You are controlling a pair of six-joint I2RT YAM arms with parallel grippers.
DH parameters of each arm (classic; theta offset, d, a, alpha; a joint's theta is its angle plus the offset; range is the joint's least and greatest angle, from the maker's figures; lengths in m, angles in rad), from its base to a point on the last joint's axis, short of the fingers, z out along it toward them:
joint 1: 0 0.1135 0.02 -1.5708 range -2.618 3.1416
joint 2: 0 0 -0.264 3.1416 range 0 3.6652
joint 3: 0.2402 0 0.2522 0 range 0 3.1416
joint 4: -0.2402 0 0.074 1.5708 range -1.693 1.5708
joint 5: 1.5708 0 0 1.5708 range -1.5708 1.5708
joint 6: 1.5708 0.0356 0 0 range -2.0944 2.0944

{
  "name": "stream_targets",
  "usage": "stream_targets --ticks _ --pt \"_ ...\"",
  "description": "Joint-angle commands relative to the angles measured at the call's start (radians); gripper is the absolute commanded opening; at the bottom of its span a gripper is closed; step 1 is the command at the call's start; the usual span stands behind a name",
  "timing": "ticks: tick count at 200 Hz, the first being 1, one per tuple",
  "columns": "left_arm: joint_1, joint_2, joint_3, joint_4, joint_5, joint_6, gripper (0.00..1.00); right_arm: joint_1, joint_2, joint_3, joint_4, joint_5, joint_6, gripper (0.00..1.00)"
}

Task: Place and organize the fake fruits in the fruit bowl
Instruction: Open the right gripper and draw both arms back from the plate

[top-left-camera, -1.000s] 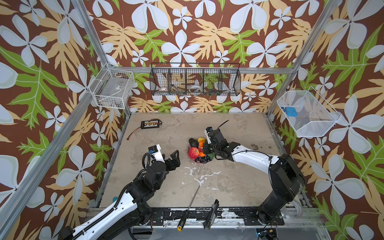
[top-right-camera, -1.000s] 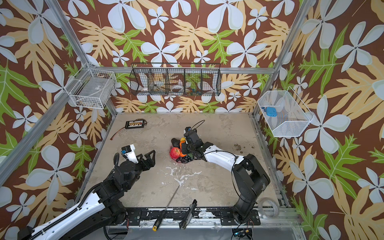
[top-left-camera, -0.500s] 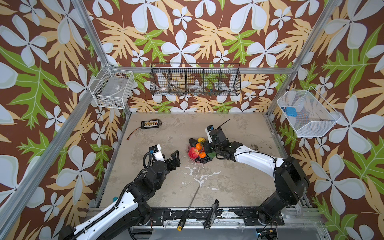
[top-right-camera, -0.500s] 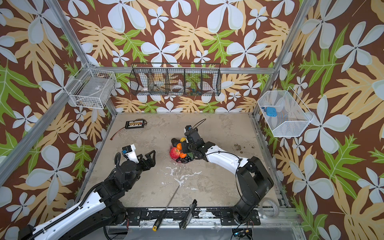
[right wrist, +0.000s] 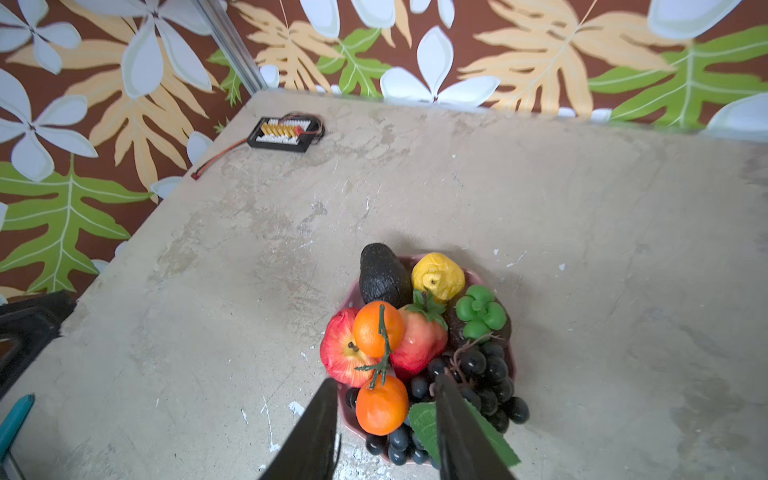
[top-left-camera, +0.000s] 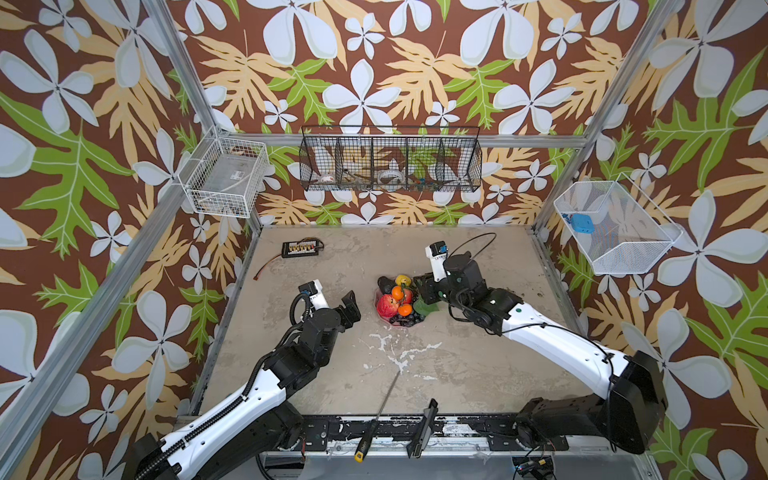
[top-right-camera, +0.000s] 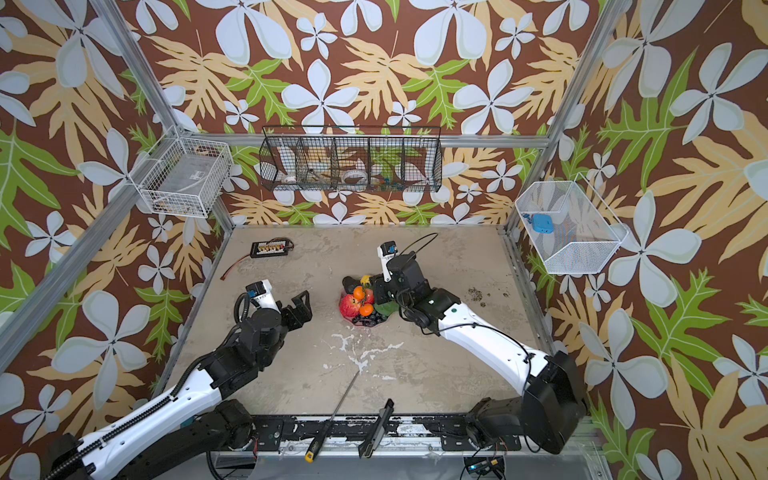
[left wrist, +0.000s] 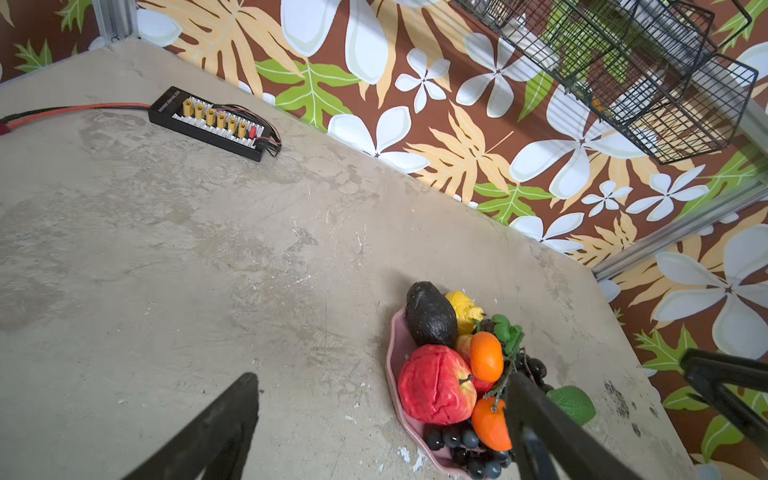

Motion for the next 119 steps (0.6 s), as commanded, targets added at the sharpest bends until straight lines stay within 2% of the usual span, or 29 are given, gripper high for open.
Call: stream_targets --ticks 1,26,43,53,61,73,87,106,119 --pt "0.002 0.039 0.017 0.075 -0.163 0.020 0.95 -0.007 -0.115 -0.068 0.030 0.235 -0.102 0.46" --pt "0.002 0.056 -0.024 0.157 -0.380 0.059 0.98 -0.054 -0.235 -0.165 0.070 0.433 -0.152 0.56" --pt "0.007 0.048 -0.129 0.374 -0.505 0.193 1.00 -0.160 -0.277 -0.222 0.075 0.477 -0.107 0.63" --pt "0.025 0.050 -0.203 0.559 -0.496 0.328 1.00 -0.232 -0.296 -0.253 0.070 0.490 -0.055 0.68" --pt "0.051 0.055 -0.235 0.630 -0.481 0.385 1.00 -0.282 -0.312 -0.290 0.083 0.504 -0.015 0.71" --pt "0.095 0.073 -0.245 0.636 -0.472 0.395 1.00 -0.341 -0.347 -0.370 0.161 0.495 -0.001 0.74" --pt "0.147 0.098 -0.250 0.644 -0.456 0.413 1.00 -0.366 -0.378 -0.469 0.289 0.510 -0.046 0.76" --pt "0.199 0.152 -0.248 0.698 -0.458 0.479 1.00 -0.378 -0.365 -0.549 0.410 0.625 -0.103 0.82" --pt "0.270 0.193 -0.250 0.710 -0.407 0.480 1.00 -0.425 -0.317 -0.564 0.430 0.660 -0.092 0.83"
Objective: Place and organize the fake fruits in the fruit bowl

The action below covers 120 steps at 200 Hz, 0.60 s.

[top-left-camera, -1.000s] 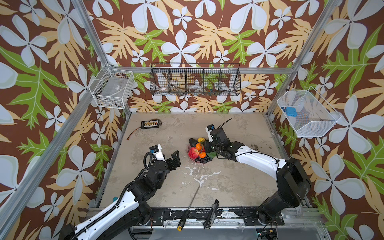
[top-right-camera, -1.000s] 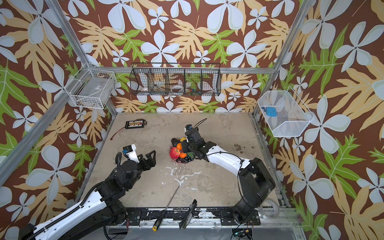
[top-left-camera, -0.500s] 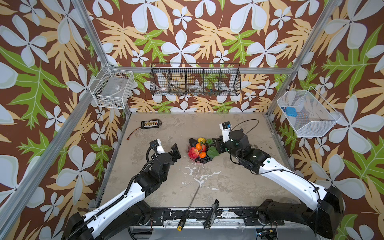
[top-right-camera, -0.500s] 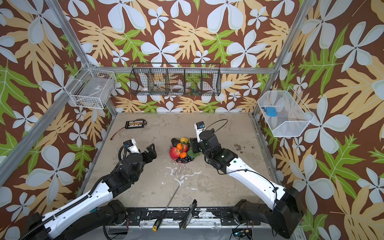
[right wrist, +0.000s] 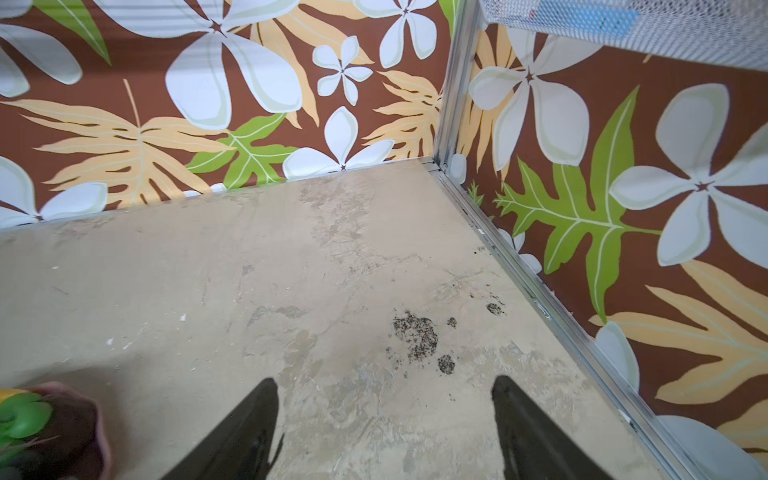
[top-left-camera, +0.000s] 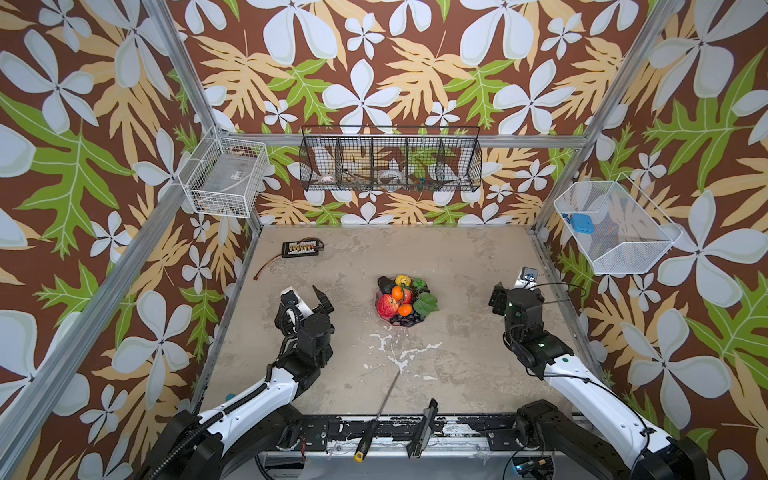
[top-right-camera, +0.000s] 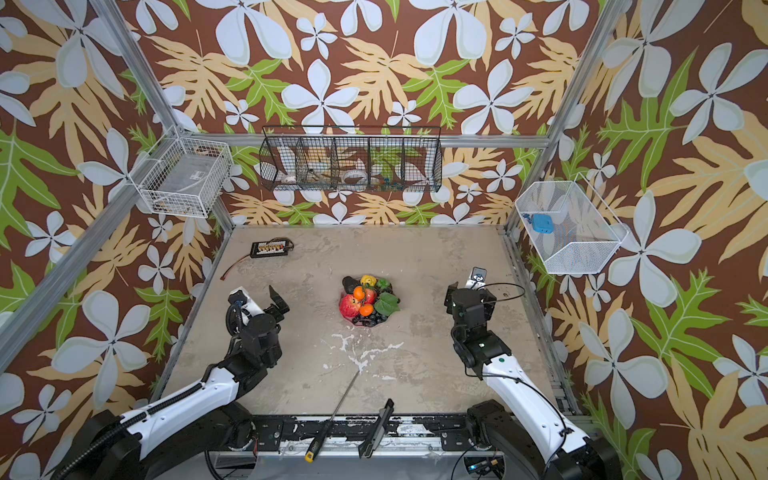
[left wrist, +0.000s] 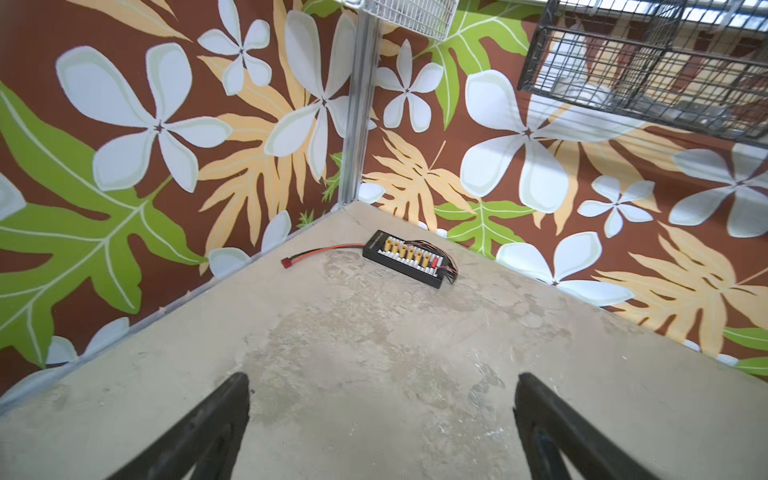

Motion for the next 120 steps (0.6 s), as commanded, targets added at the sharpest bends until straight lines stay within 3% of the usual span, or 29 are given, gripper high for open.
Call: stream_targets --ticks 1,18,50,68,72,80,91,103,112,120 --pt "0.085 0.051 -0.001 0.113 0.029 0.079 1.00 -0.057 0.050 -0.031 0.167 0.131 -0.016 0.83" --pt "0.193 0.123 -0.025 0.203 0.118 0.094 1.00 -0.129 0.125 -0.041 0.196 0.092 -0.003 0.84" --pt "0.265 0.243 -0.059 0.358 0.222 0.176 1.00 -0.151 0.212 -0.097 0.361 0.052 -0.057 0.84" --pt "0.294 0.343 -0.111 0.575 0.284 0.266 1.00 -0.151 0.251 -0.125 0.469 0.008 -0.098 0.84" --pt "0.297 0.350 -0.107 0.557 0.291 0.268 1.00 -0.151 0.260 -0.132 0.500 -0.003 -0.106 0.84" --pt "0.300 0.329 -0.078 0.460 0.389 0.242 1.00 -0.151 0.276 -0.150 0.559 -0.015 -0.121 0.84" --pt "0.327 0.357 -0.134 0.631 0.512 0.249 1.00 -0.151 0.304 -0.169 0.629 -0.011 -0.148 0.84" --pt "0.361 0.425 -0.162 0.744 0.569 0.252 1.00 -0.151 0.335 -0.184 0.699 -0.010 -0.175 0.84" --pt "0.368 0.420 -0.155 0.684 0.642 0.247 1.00 -0.151 0.359 -0.191 0.735 -0.032 -0.191 0.84" --pt "0.369 0.447 -0.166 0.741 0.633 0.246 1.00 -0.151 0.377 -0.202 0.773 -0.055 -0.204 0.84"
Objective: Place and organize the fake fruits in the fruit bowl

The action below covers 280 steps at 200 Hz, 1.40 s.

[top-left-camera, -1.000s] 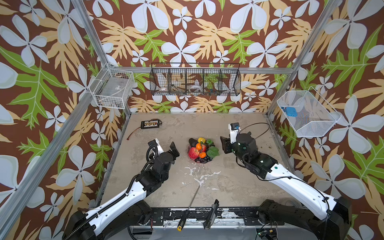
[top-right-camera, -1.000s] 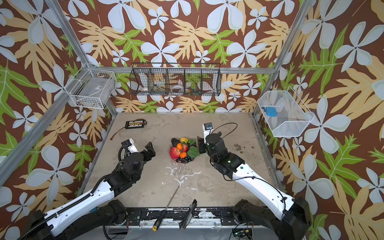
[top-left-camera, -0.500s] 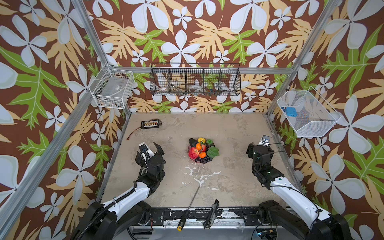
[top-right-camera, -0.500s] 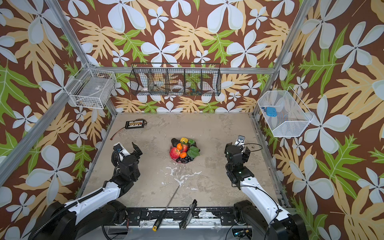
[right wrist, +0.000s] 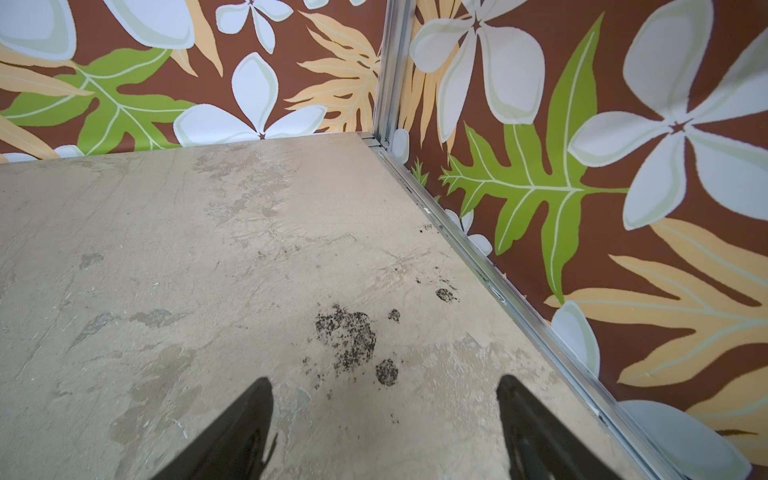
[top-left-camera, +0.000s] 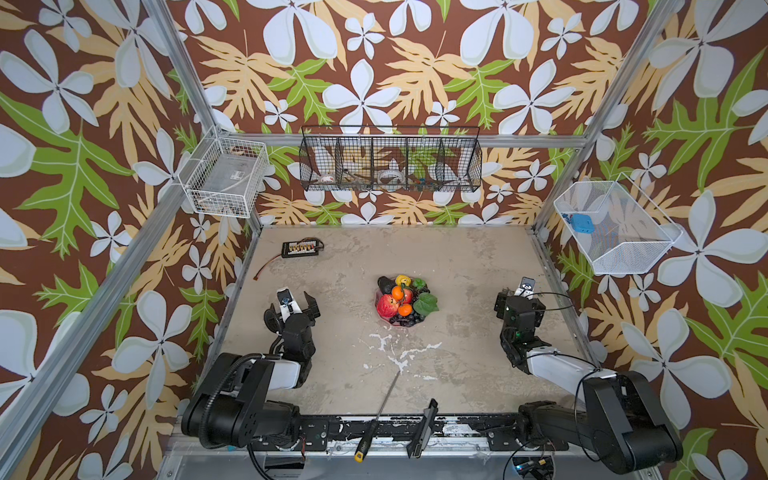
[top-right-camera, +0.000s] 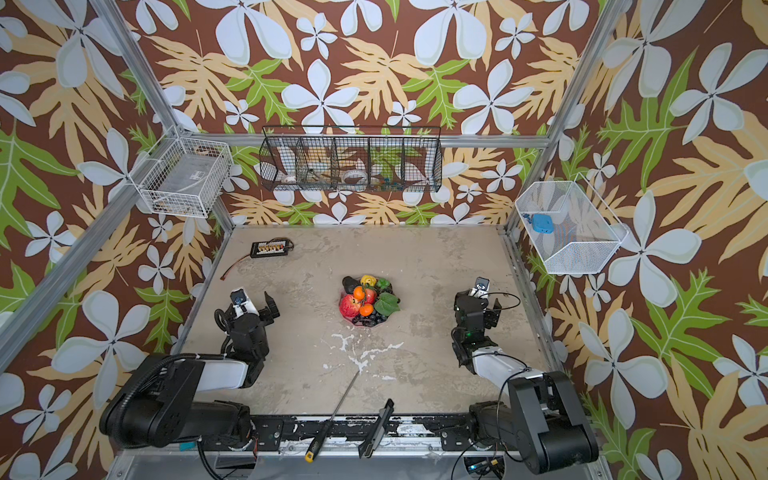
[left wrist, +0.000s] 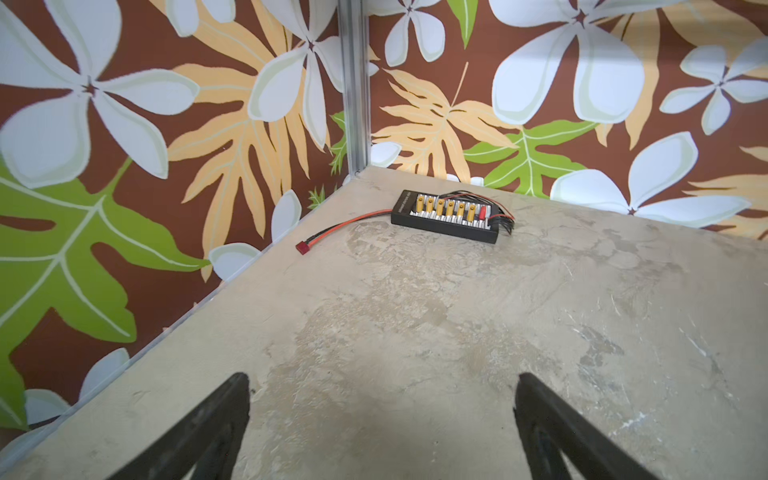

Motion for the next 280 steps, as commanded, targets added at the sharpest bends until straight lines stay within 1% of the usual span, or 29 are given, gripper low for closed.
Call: stream_targets --ticks 1,9,21,35,44,57,98,101,102,104,140,280 --pt "0.015 0.041 -0.013 0.207 0.176 0.022 1.00 0.001 0.038 -0.019 0.201 -0.050 -0.069 0.85" --pt "0.022 0.075 -0.020 0.265 0.171 0.030 1.00 0.001 0.057 -0.036 0.252 -0.067 -0.086 0.85" --pt "0.029 0.043 -0.003 0.168 0.185 0.003 1.00 -0.003 0.087 -0.051 0.305 -0.097 -0.096 0.85" --pt "0.040 0.068 -0.009 0.226 0.197 0.010 1.00 -0.004 0.133 -0.064 0.374 -0.160 -0.117 0.85" --pt "0.040 0.054 -0.004 0.189 0.198 -0.001 1.00 -0.005 0.164 -0.072 0.423 -0.208 -0.137 0.85" --pt "0.040 0.056 -0.010 0.208 0.197 0.004 1.00 -0.021 0.168 -0.046 0.372 -0.260 -0.132 0.85" --pt "0.040 0.057 -0.014 0.220 0.194 0.004 1.00 -0.079 0.162 -0.103 0.458 -0.416 -0.120 0.86" --pt "0.040 0.057 -0.014 0.220 0.194 0.005 1.00 -0.083 0.166 -0.107 0.467 -0.424 -0.114 0.88" --pt "0.040 0.057 -0.014 0.220 0.194 0.005 1.00 -0.084 0.167 -0.108 0.470 -0.425 -0.114 0.93" --pt "0.040 0.057 -0.014 0.220 0.194 0.005 1.00 -0.086 0.172 -0.114 0.482 -0.429 -0.114 1.00" --pt "0.041 0.057 -0.014 0.221 0.194 0.005 1.00 -0.094 0.180 -0.114 0.489 -0.446 -0.108 0.99" --pt "0.041 0.057 -0.014 0.222 0.194 0.005 1.00 -0.094 0.179 -0.115 0.489 -0.445 -0.108 1.00"
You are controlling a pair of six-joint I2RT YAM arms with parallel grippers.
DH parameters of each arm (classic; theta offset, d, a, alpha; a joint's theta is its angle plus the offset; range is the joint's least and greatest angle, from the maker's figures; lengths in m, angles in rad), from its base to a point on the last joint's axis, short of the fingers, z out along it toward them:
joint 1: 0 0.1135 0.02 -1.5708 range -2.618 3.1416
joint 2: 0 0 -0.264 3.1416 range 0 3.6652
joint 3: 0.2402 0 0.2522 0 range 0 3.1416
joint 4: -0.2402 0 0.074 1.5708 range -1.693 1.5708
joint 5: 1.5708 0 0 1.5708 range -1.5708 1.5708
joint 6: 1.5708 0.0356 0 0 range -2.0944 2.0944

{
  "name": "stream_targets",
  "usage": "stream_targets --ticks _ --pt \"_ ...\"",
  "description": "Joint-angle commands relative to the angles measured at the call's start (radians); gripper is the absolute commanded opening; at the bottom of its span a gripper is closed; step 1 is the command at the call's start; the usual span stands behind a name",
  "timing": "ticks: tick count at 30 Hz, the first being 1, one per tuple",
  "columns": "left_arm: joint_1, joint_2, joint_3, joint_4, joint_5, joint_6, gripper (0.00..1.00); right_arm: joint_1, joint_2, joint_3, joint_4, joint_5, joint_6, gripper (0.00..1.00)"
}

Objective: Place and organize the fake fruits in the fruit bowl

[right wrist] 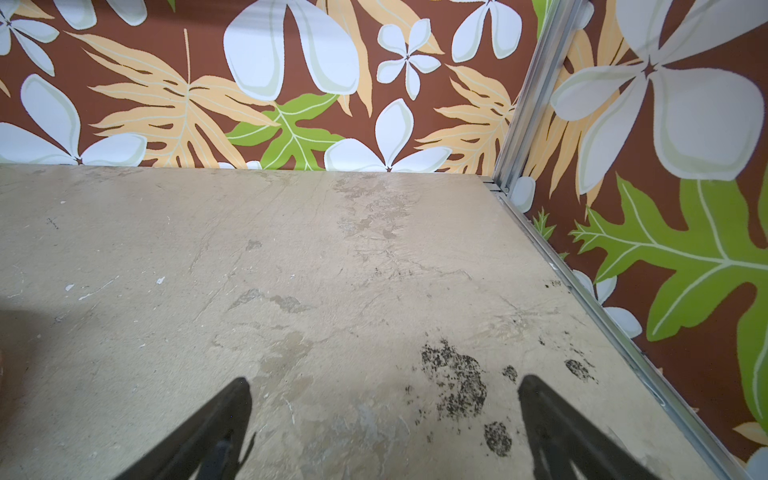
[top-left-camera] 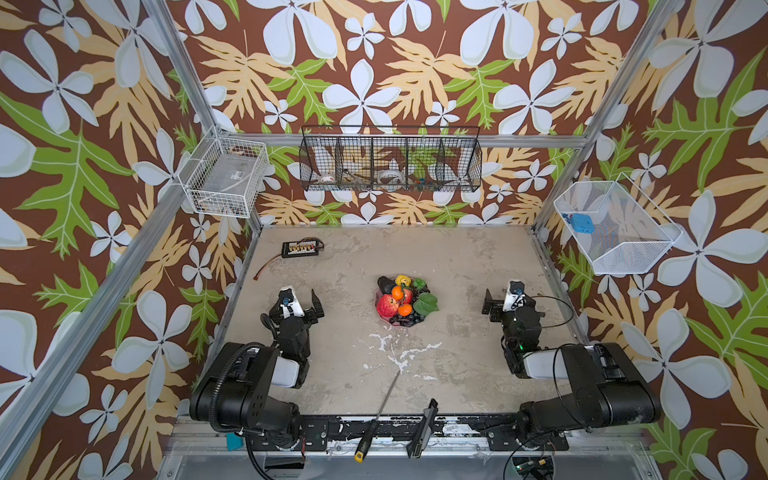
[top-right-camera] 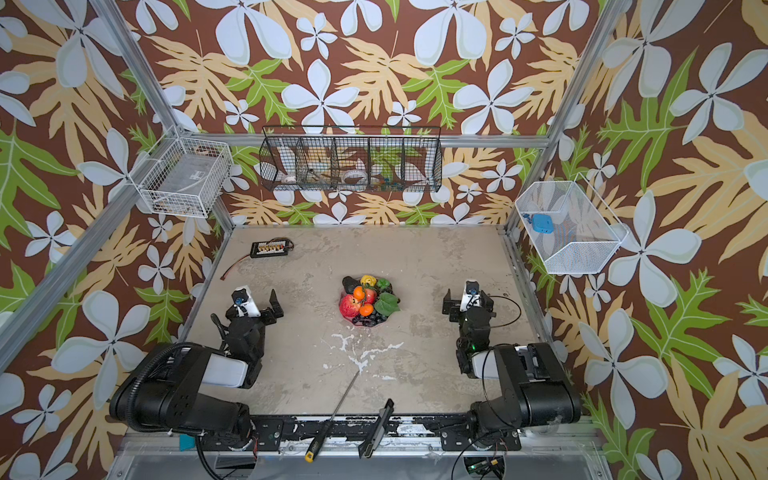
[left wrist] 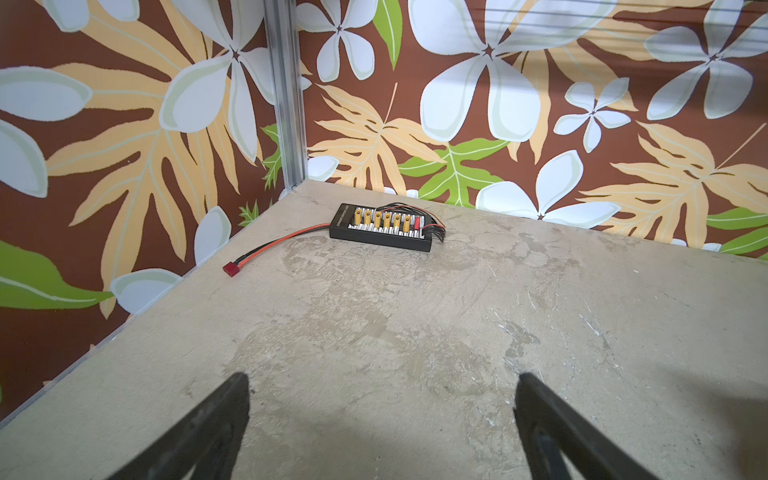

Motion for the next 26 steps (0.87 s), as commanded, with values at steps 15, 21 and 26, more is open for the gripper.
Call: stream_targets --ticks 15,21,26 --pt "0.002 0.000 0.001 0.042 -0.002 0.004 1.00 -0.001 0.001 0.000 0.026 -0.001 0.007 1.00" --pt "0.002 0.000 0.000 0.042 -0.002 0.004 1.00 -0.006 0.011 0.013 0.012 -0.010 0.013 1.00" --pt "0.002 0.000 0.000 0.042 -0.003 0.004 1.00 -0.008 0.001 0.002 0.022 -0.010 0.011 1.00"
